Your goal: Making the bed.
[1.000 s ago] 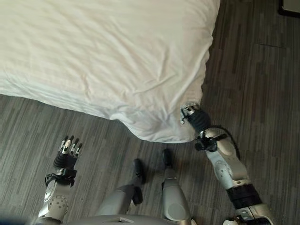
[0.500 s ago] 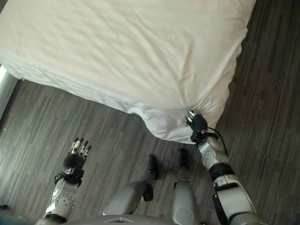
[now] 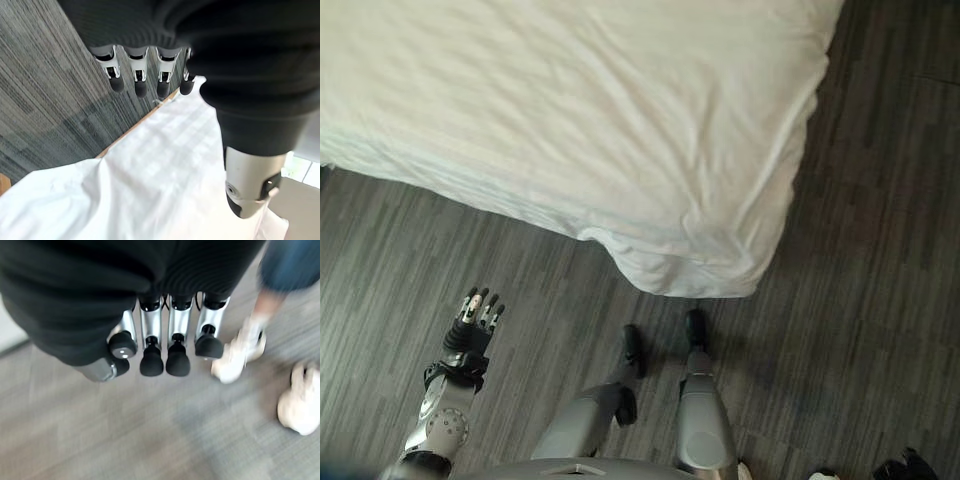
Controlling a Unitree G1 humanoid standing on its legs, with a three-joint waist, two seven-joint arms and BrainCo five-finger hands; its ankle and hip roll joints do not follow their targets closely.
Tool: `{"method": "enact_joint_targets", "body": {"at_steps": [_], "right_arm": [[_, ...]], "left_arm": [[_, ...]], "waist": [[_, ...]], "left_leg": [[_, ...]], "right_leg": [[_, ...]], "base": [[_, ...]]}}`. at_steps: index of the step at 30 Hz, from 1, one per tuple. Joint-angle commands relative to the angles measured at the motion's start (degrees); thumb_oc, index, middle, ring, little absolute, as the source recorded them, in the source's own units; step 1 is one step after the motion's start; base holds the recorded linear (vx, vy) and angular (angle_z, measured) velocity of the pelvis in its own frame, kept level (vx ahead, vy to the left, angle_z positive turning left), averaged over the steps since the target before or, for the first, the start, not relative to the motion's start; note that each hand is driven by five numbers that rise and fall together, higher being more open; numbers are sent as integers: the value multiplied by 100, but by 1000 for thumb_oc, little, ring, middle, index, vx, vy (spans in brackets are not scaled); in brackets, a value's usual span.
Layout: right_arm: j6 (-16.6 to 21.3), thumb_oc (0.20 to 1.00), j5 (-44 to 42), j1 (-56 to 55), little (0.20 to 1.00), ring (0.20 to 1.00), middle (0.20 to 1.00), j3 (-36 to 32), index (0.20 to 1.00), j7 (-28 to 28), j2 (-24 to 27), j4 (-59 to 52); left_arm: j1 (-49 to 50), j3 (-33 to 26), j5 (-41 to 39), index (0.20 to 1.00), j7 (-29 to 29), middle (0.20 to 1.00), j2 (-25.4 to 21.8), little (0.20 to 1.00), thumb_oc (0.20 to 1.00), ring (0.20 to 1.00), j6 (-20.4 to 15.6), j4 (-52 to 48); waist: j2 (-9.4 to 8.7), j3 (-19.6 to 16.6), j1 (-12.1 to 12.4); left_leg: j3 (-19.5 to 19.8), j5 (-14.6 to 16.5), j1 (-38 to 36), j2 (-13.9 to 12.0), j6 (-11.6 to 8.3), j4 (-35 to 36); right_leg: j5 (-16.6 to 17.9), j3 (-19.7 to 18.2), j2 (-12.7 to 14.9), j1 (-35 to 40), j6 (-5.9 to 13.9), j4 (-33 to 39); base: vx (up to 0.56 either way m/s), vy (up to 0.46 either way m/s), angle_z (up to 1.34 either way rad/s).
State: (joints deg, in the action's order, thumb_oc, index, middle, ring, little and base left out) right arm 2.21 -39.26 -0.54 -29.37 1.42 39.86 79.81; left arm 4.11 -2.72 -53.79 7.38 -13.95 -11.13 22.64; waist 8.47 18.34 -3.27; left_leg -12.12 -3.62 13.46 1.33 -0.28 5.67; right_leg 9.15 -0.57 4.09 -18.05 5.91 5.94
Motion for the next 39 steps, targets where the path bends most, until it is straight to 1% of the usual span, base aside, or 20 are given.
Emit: {"method": "enact_joint_targets", "body": {"at_steps": [1,5,9,12,13,16,17,18,19,23,25,27,28,29,30,33,34,35,38,39], "right_arm": [[544,200,-460,523,200,200,200,317,200,110,54,-718],[986,200,-726,700,200,200,200,593,200,209,-257,-2649],[1250,200,-481,510,200,200,200,1143,200,89,-827,-5584],[1268,200,-384,529,200,200,200,1333,200,-23,-966,-6233],[1301,200,-265,682,200,200,200,1770,200,-80,-1309,-7164],[1312,200,-273,691,200,200,200,1906,200,-133,-1427,-7326],[1237,200,17,601,200,200,200,2145,200,-274,-1500,-7679],[1198,900,142,501,900,900,900,2159,900,-287,-1519,-7766],[1167,1000,291,431,1000,1000,1000,2272,1000,-381,-1490,-7845],[1058,1000,837,-66,1000,1000,1000,2288,1000,-564,-1623,-8028],[1145,1000,944,-406,1000,1000,1000,2274,1000,-420,-2088,-8138],[1157,1000,903,-529,1000,1000,1000,2256,1000,-410,-2236,-8199],[1186,1000,864,-630,1000,1000,1000,2260,1000,-393,-2340,-8224],[1213,1000,855,-692,1000,1000,1000,2425,1000,-375,-2487,-8208],[1214,1000,856,-690,1000,1000,1000,2424,1000,-374,-2489,-8207],[1196,1000,1037,-567,1000,1000,1000,2619,1000,-304,-2479,-8171],[1212,1000,1164,-406,1000,1000,1000,2656,1000,-220,-2420,-8174],[1213,1000,1164,-401,1000,1000,1000,2657,1000,-219,-2421,-8171],[1217,1000,1372,35,1000,1000,1000,2562,1000,-210,-2080,-8300],[1242,1000,1387,149,1000,1000,1000,2530,1000,-145,-2033,-8295]], "left_arm": [[-13,-119,-63,1000,-56,1000,-41,1000,1000,1000,-314,-119],[58,-345,-138,1000,-95,1000,-9,1000,1000,1000,-344,-87],[99,-535,-153,1000,-124,1000,60,1000,1000,1000,-359,-56],[72,-525,-54,1000,-131,1000,51,1000,1000,1000,-354,-20],[21,-494,164,1000,-162,1000,94,1000,1000,1000,-362,1],[32,-515,196,1000,-171,1000,86,1000,1000,1000,-360,-13],[68,-541,332,1000,-154,1000,49,1000,1000,1000,-366,-87],[78,-550,375,1000,-123,1000,26,1000,1000,1000,-372,-127],[77,-533,437,1000,-97,1000,0,1000,1000,1000,-375,-161],[160,-363,1017,1000,75,1000,-176,1000,1000,1000,-360,-571],[214,-137,1096,1000,99,1000,-114,1000,1000,1000,-301,-730],[266,-19,1160,1000,112,1000,-122,1000,1000,1000,-250,-817],[287,139,1196,1000,128,1000,-135,1000,1000,1000,-207,-913],[128,468,1246,1000,140,1000,-231,1000,1000,1000,-150,-852],[124,469,1246,1000,141,1000,-233,1000,1000,1000,-153,-847],[59,643,1292,1000,200,1000,-428,1000,1000,1000,-94,-1070],[148,605,1115,1000,289,1000,-472,1000,1000,1000,-73,-1253],[147,602,1114,1000,288,1000,-473,1000,1000,1000,-70,-1256],[552,242,1089,1000,377,1000,-667,1000,1000,1000,-144,-1568],[656,109,997,1000,367,1000,-639,1000,1000,1000,-175,-1597]], "waist": [[-52,-264,118],[-190,-384,111],[-274,-513,91],[-314,-582,103],[-338,-740,178],[-369,-764,196],[-430,-848,235],[-469,-897,245],[-495,-938,256],[-592,-1114,256],[-666,-1115,185],[-698,-1098,186],[-713,-1069,162],[-705,-961,39],[-708,-956,44],[-654,-835,191],[-706,-853,347],[-703,-861,344],[-883,-880,716],[-934,-923,861]], "left_leg": [[107,-76,1,-137,-287,-67],[-20,-67,-184,-166,-280,-67],[-16,-18,-434,-176,-275,-67],[6,-55,-459,-169,-276,-67],[119,-50,-567,-170,-278,-67],[140,-50,-619,-175,-274,-67],[194,-52,-717,-189,-273,-67],[222,-41,-777,-194,-272,-67],[245,-38,-836,-202,-276,-67],[403,19,-1098,-206,-255,-67],[379,66,-1298,-246,-215,-67],[336,83,-1350,-277,-194,-67],[311,73,-1368,-327,-181,-67],[331,9,-1355,-470,-188,-67],[327,10,-1359,-470,-189,-67],[302,-107,-1194,-786,-223,-245],[295,-156,-965,-1025,-330,-574],[299,-158,-941,-1030,-329,-587],[239,-257,-481,-1506,-577,-1123],[192,-356,-442,-1671,-698,-1054]], "right_leg": [[86,21,238,47,307,-94],[97,-9,219,171,309,-94],[25,44,239,411,290,-94],[47,55,255,446,275,-94],[10,93,277,583,244,-94],[0,115,277,656,244,-94],[-32,130,255,780,230,-94],[-55,146,245,849,222,-94],[-76,165,242,927,208,-94],[-203,264,225,1304,155,-94],[-248,271,183,1455,176,-173],[-291,243,156,1426,173,-320],[-355,172,113,1369,163,-570],[-541,-142,-18,1229,216,-977],[-552,-147,-19,1223,215,-995],[-736,163,475,1335,219,-1829],[-541,414,963,1536,257,-2104],[-530,417,959,1522,256,-2098],[-283,904,1584,2036,393,-2016],[-680,1126,1505,2216,402,-1709]], "base": [[7,-4,-41],[22,-8,-25],[30,-19,-8],[19,-33,9],[48,-88,17],[25,-42,19],[49,-60,10],[66,-70,14],[66,-56,20],[80,-31,24],[54,5,20],[-10,-14,-5],[-103,-84,-23],[-103,-84,-25],[-172,-120,-16],[-271,-278,-11],[-266,-321,-5],[-266,-327,-1],[-302,-409,-10],[-348,-569,-53]]}}
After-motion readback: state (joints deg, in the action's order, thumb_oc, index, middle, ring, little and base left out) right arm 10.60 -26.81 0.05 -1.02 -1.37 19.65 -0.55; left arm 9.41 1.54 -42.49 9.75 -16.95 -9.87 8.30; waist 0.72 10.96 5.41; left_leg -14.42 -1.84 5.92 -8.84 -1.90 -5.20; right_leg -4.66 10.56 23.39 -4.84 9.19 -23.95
